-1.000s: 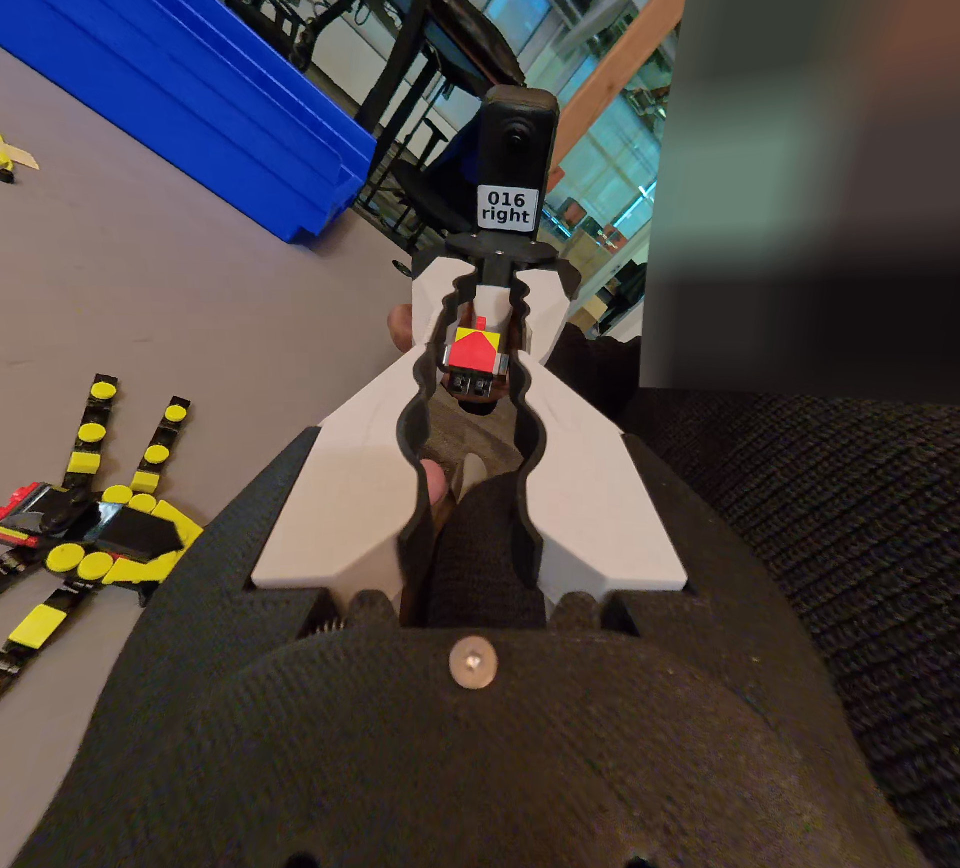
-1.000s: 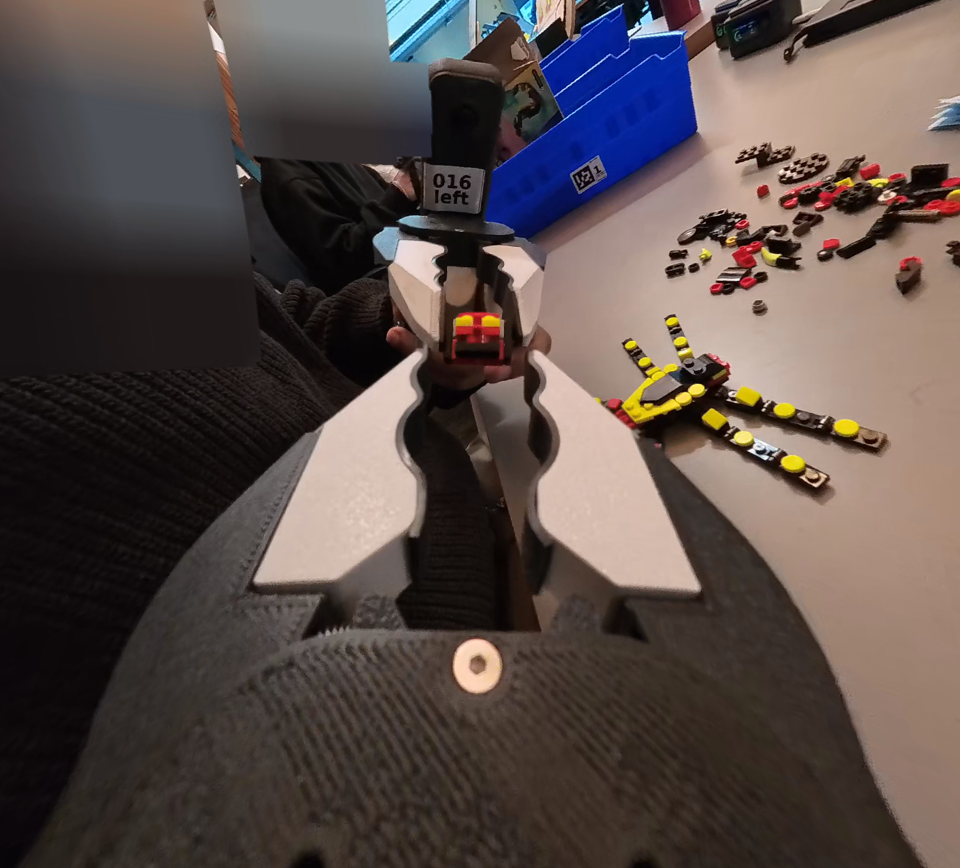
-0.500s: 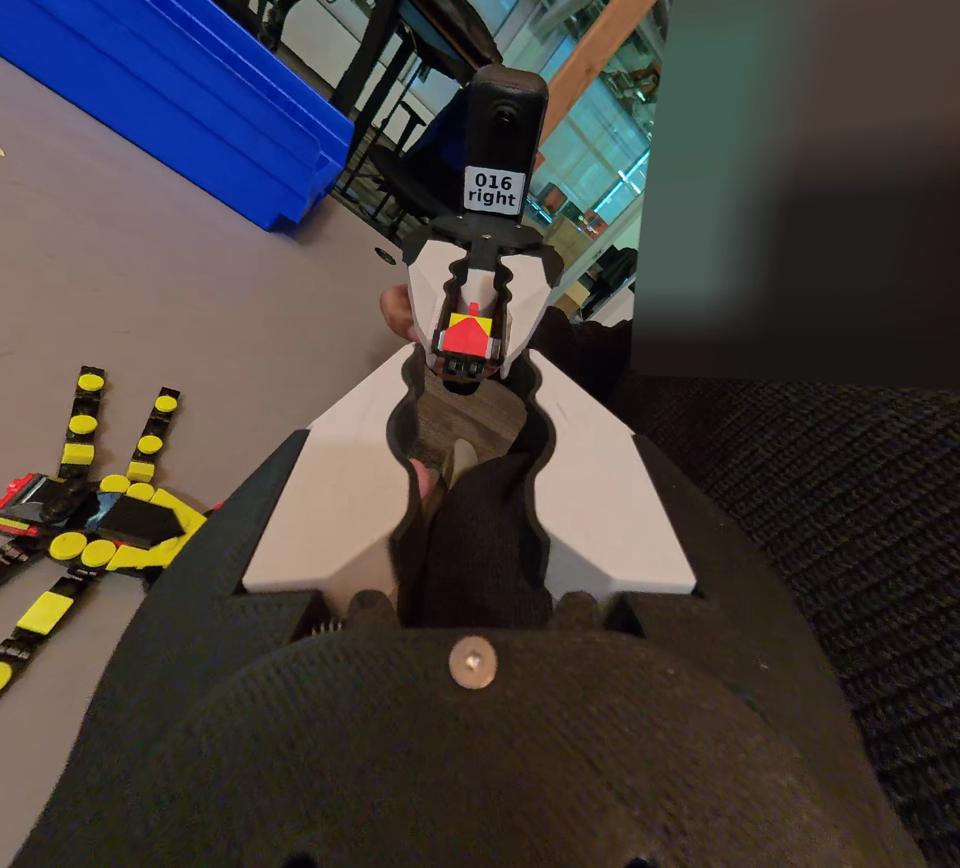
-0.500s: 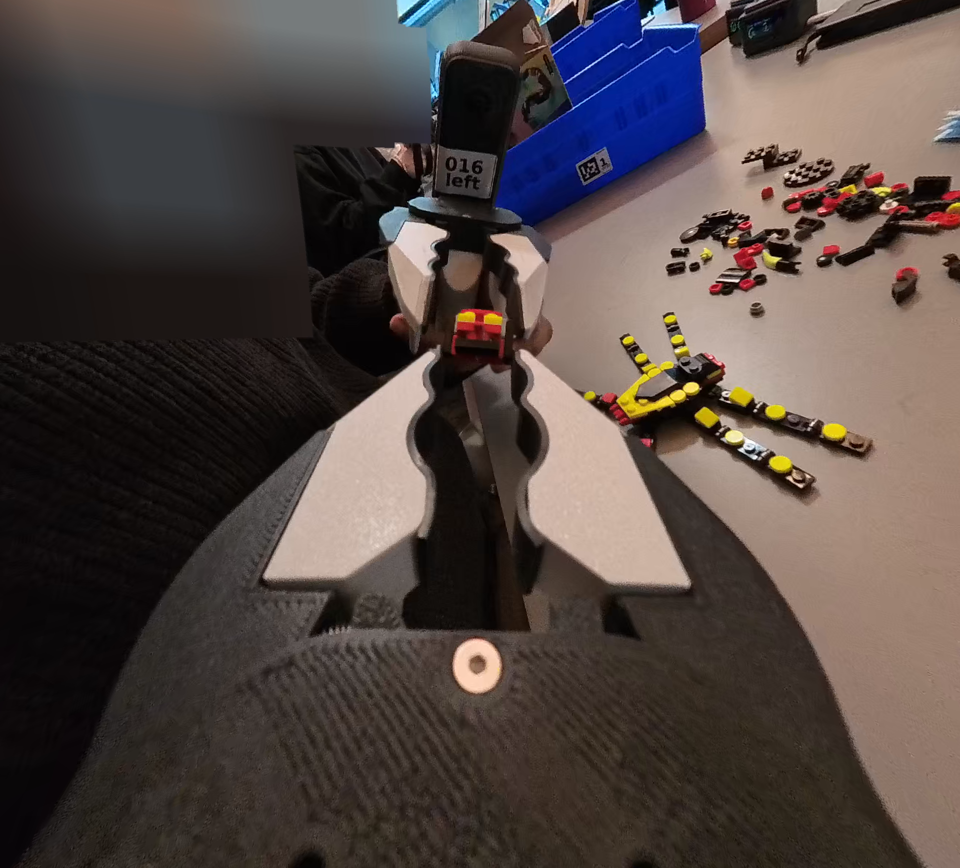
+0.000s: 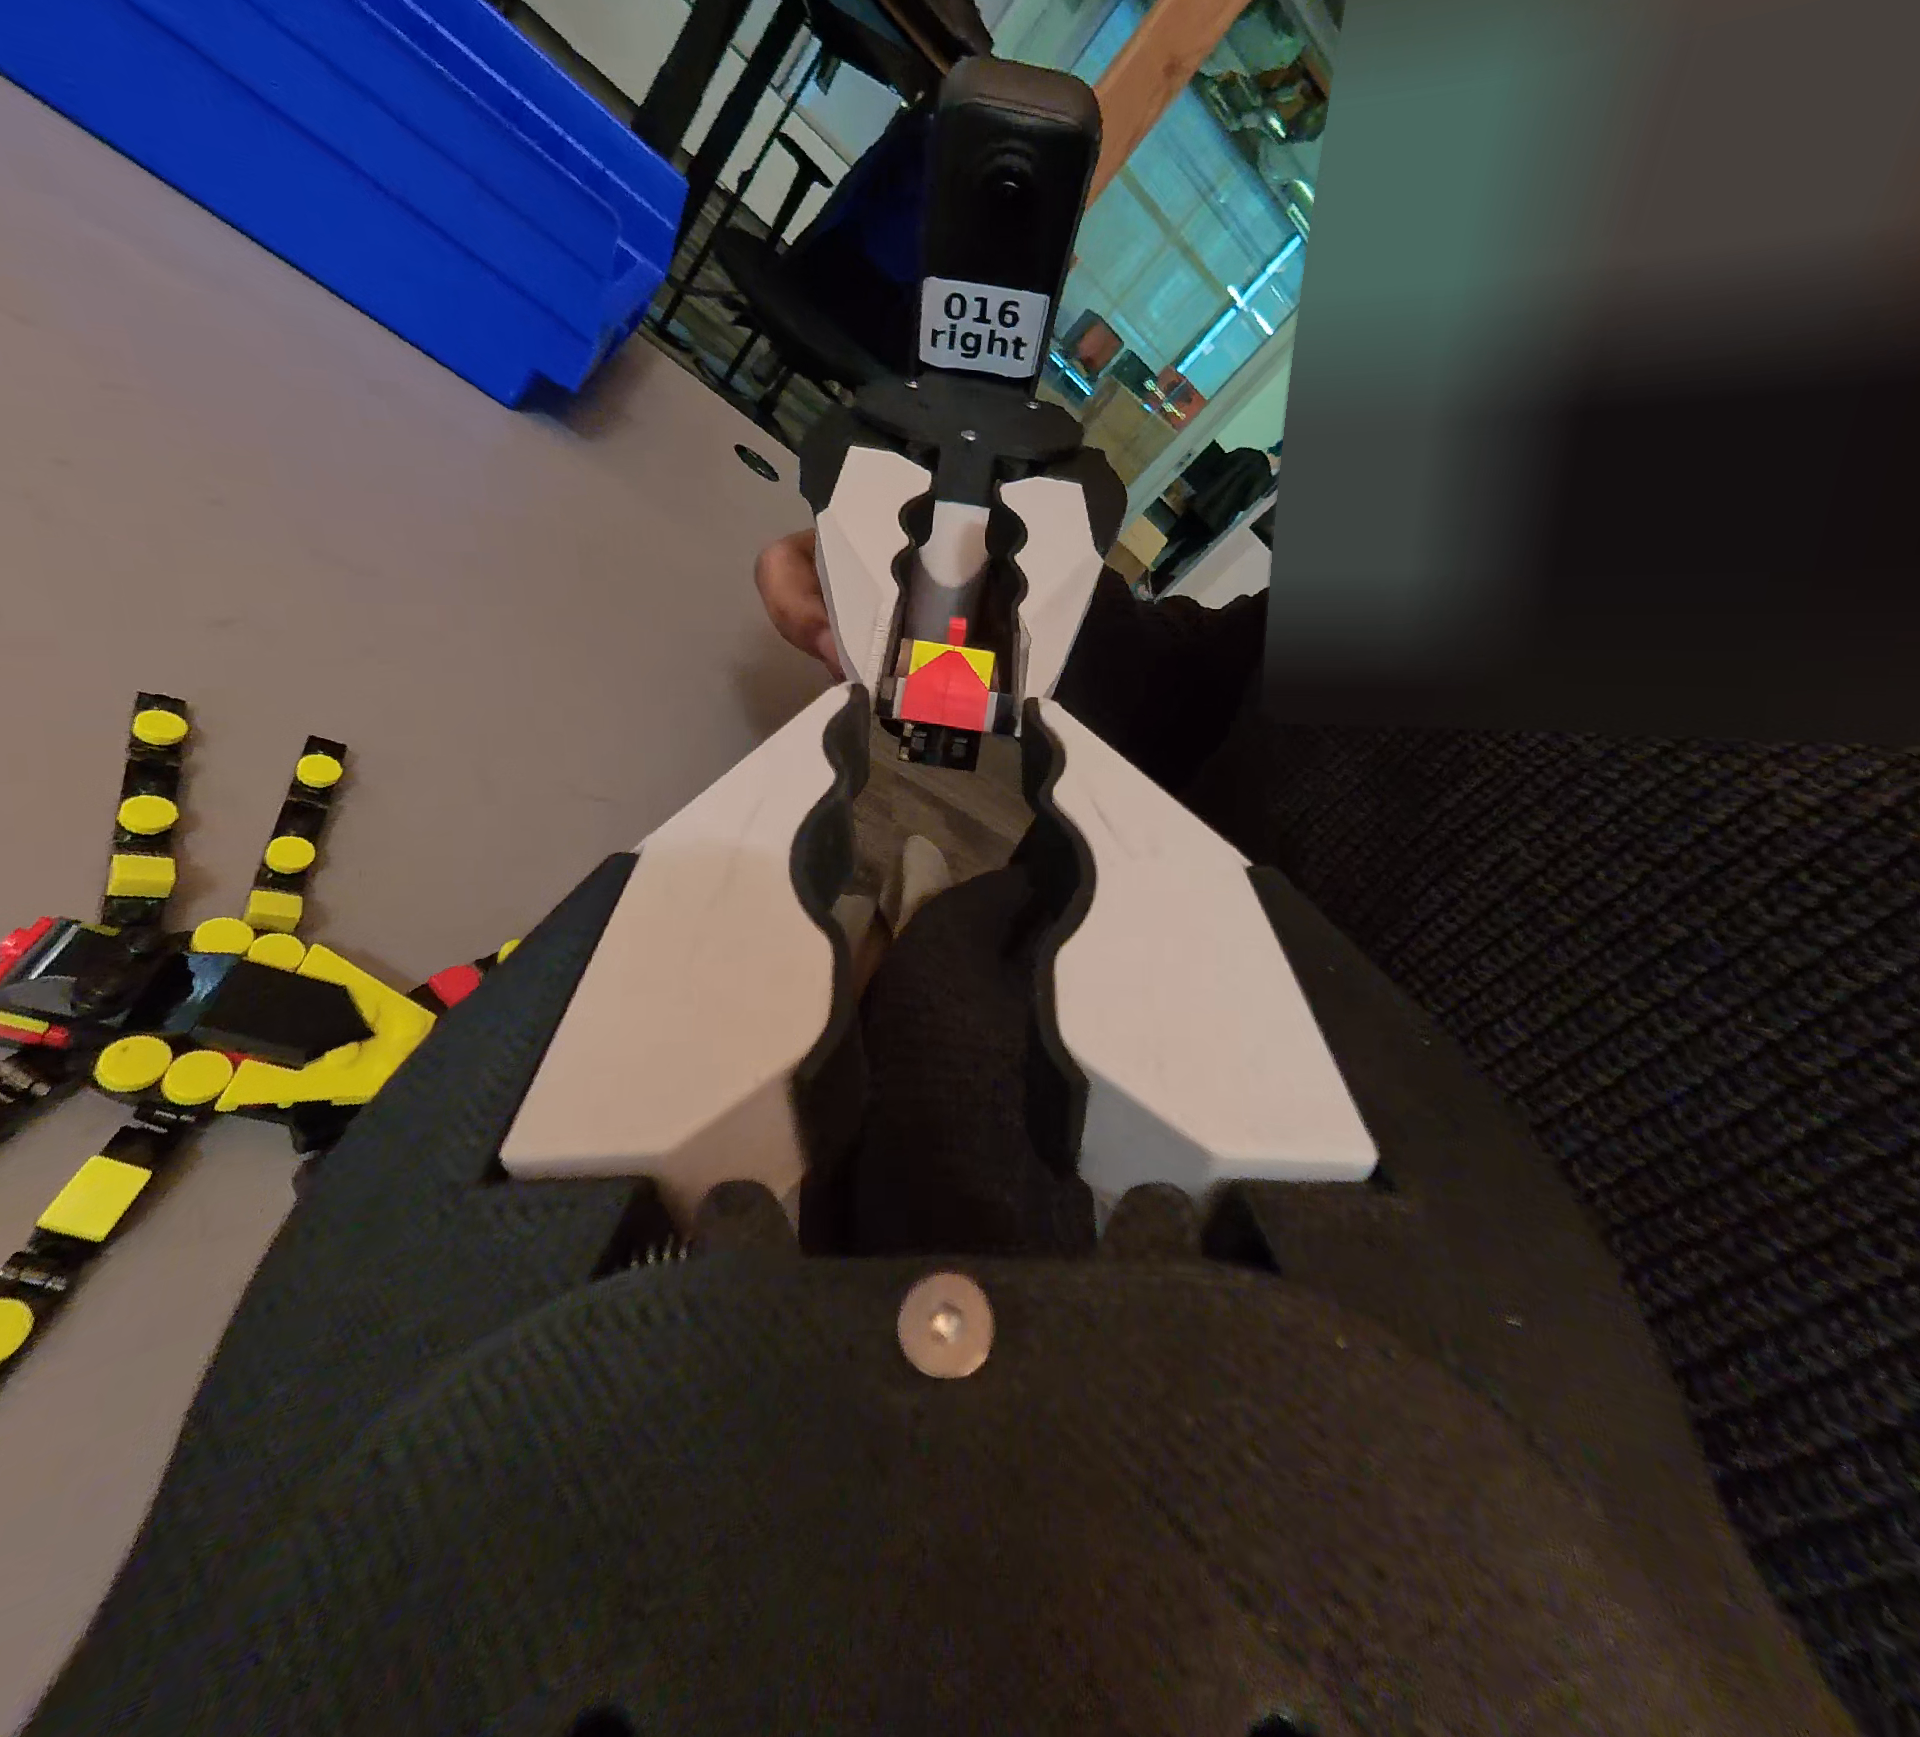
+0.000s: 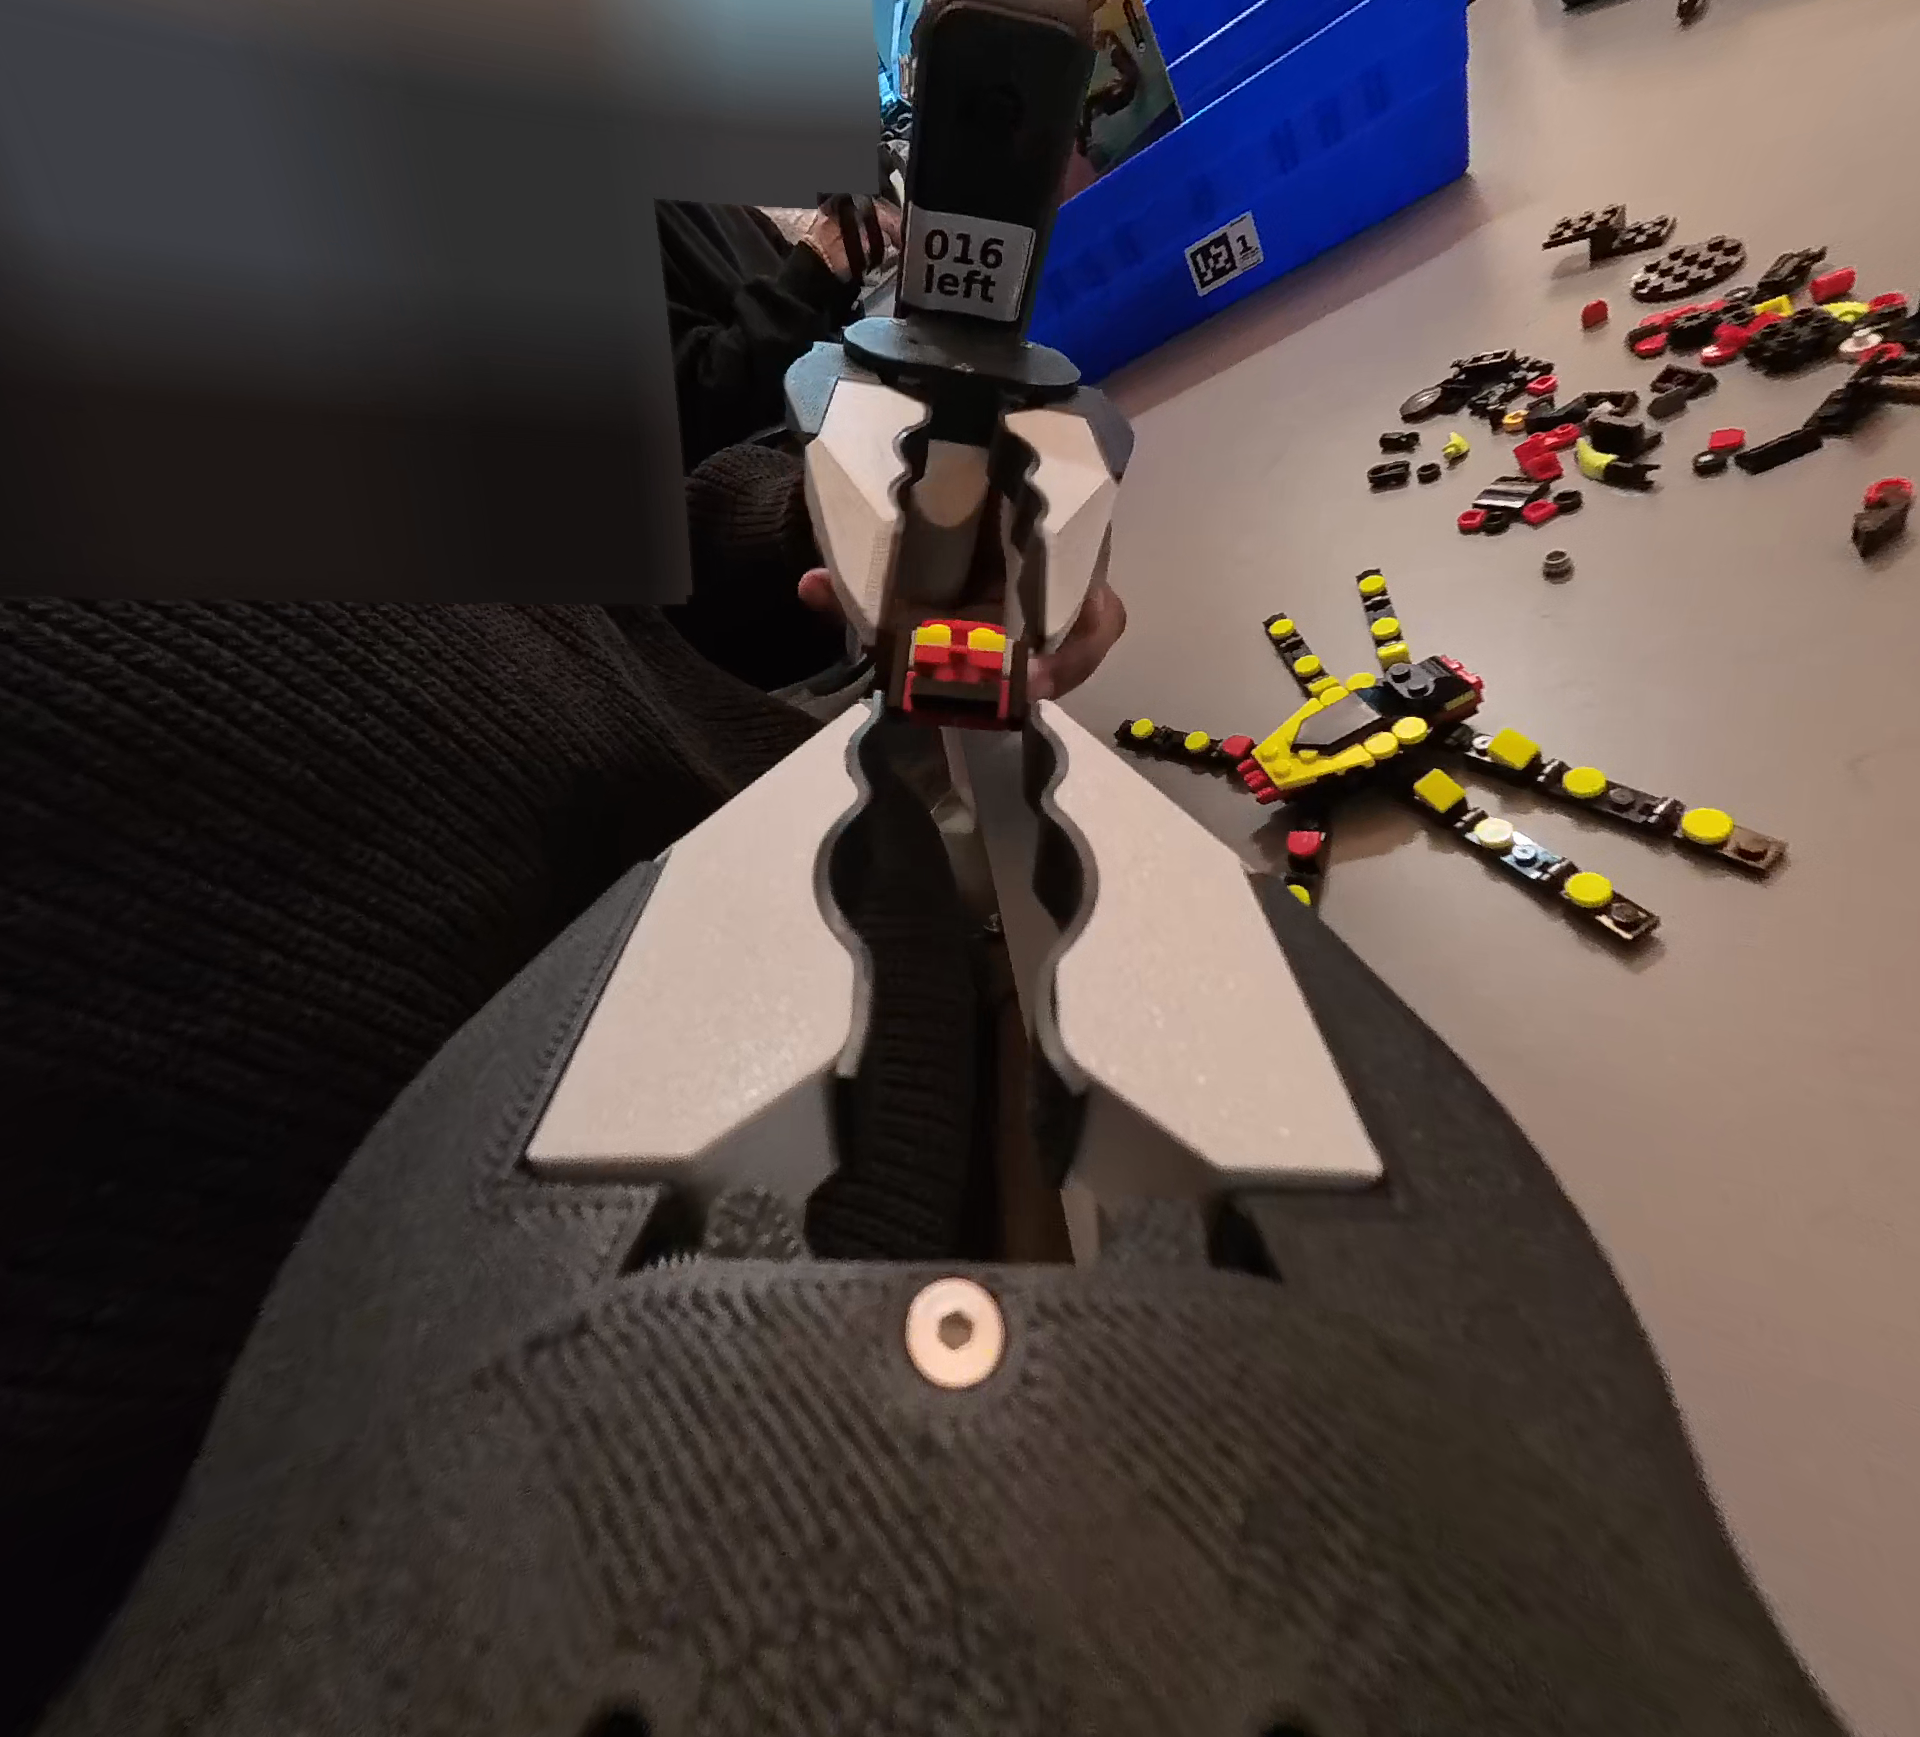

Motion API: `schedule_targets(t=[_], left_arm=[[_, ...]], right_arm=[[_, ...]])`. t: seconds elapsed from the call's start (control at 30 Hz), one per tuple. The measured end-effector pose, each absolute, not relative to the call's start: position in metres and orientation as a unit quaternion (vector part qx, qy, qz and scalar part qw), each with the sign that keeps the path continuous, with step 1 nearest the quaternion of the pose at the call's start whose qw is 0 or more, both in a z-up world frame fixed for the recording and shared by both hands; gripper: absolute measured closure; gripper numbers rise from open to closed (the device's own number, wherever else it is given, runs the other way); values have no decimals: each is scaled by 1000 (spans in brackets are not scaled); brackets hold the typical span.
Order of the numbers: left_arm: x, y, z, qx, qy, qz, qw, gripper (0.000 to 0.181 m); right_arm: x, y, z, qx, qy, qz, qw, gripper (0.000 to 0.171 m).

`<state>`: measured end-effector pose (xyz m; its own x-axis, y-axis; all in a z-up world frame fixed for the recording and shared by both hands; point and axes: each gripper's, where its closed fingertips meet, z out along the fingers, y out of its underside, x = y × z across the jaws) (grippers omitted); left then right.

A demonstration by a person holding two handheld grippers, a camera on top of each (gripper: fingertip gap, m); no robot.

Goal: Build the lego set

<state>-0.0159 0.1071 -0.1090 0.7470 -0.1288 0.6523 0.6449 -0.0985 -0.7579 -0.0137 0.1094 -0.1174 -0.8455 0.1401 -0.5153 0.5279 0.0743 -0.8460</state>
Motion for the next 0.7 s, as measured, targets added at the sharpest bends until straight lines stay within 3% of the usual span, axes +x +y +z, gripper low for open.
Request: schedule_targets(t=[0.37,0.5,0.7], left_arm=[[-16,109,-109,-683,-186,-281,648,158],[-19,110,-105,-676,-190,-274,657,159],[-13,113,-107,-683,-181,-282,649,158]], right_arm=[[-17,108,-114,245,705,-649,149,147],[-20,107,-111,256,694,-656,149,139],[-15,105,-110,242,701,-654,147,146]])
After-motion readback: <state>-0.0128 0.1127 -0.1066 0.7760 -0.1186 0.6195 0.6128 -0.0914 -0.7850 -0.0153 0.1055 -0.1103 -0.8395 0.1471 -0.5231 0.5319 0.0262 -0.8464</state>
